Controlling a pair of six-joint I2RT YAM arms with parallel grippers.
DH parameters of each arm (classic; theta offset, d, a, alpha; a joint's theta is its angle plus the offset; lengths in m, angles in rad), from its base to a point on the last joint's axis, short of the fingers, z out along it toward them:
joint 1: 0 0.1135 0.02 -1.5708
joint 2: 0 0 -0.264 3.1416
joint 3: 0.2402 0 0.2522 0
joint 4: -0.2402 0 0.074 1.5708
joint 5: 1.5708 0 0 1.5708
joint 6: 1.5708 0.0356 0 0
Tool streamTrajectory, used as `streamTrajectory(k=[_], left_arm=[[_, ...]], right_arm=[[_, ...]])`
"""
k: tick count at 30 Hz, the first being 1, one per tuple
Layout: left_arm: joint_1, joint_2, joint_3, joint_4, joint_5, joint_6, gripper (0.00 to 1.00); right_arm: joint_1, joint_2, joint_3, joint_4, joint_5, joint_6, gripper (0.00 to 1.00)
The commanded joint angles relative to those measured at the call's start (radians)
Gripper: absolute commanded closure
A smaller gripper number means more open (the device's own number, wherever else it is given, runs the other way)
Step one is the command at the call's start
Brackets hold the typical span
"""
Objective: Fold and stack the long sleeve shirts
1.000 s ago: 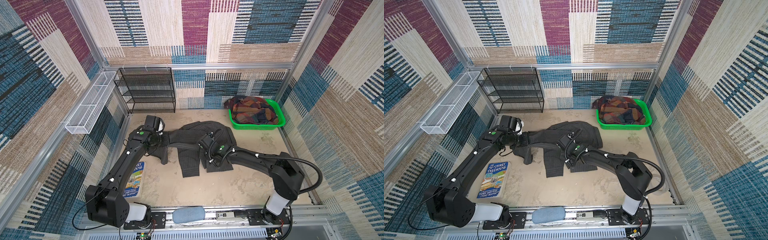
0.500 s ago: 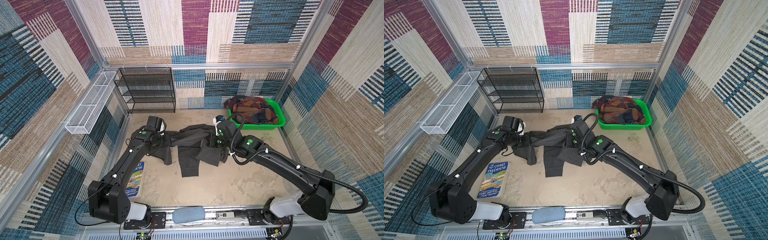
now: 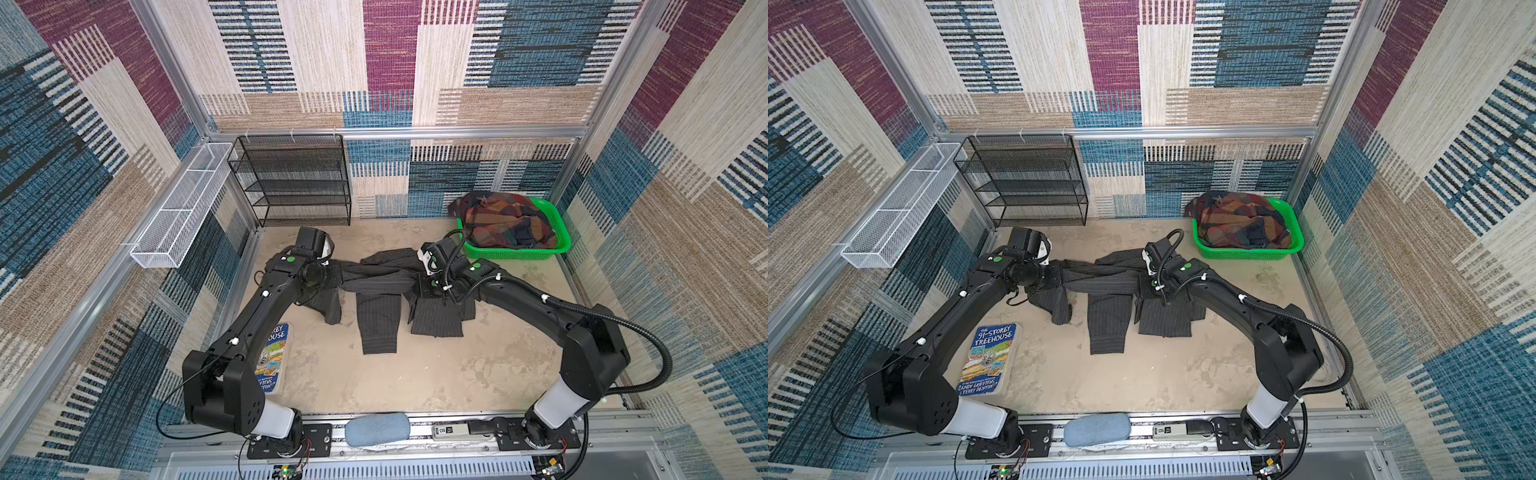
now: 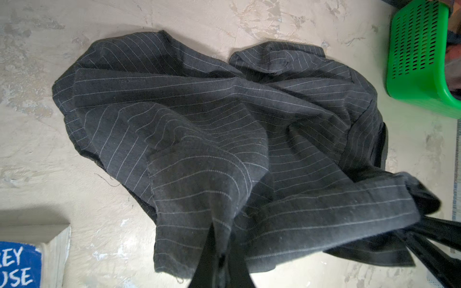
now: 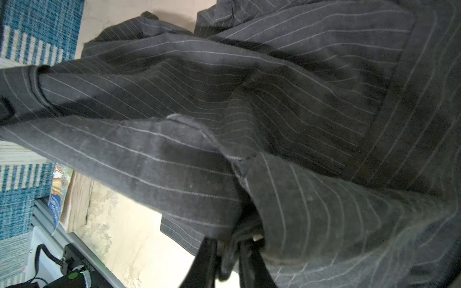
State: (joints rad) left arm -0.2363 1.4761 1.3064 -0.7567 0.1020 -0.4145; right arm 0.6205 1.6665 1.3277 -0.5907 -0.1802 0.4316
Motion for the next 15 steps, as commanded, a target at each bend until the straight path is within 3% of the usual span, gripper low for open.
streamTrajectory(k=[1,5,15], left_arm=[[-0.012,0.010,0.018,0.012,-0.008,0.008,1.00],[-0.026,0.018,0.021,0.016,-0.011,0.011,1.00],[-0.031,0.009,-0.003,0.033,-0.009,0.003,1.00]], right_arm=[[0.015,-0.010,0.027,-0.036,0.073,-0.020,0.70],[0.100,-0.020,0.073,-0.116,0.224,0.019,0.62],[0.318,0.085,0.137,-0.205,0.403,0.235,0.45]])
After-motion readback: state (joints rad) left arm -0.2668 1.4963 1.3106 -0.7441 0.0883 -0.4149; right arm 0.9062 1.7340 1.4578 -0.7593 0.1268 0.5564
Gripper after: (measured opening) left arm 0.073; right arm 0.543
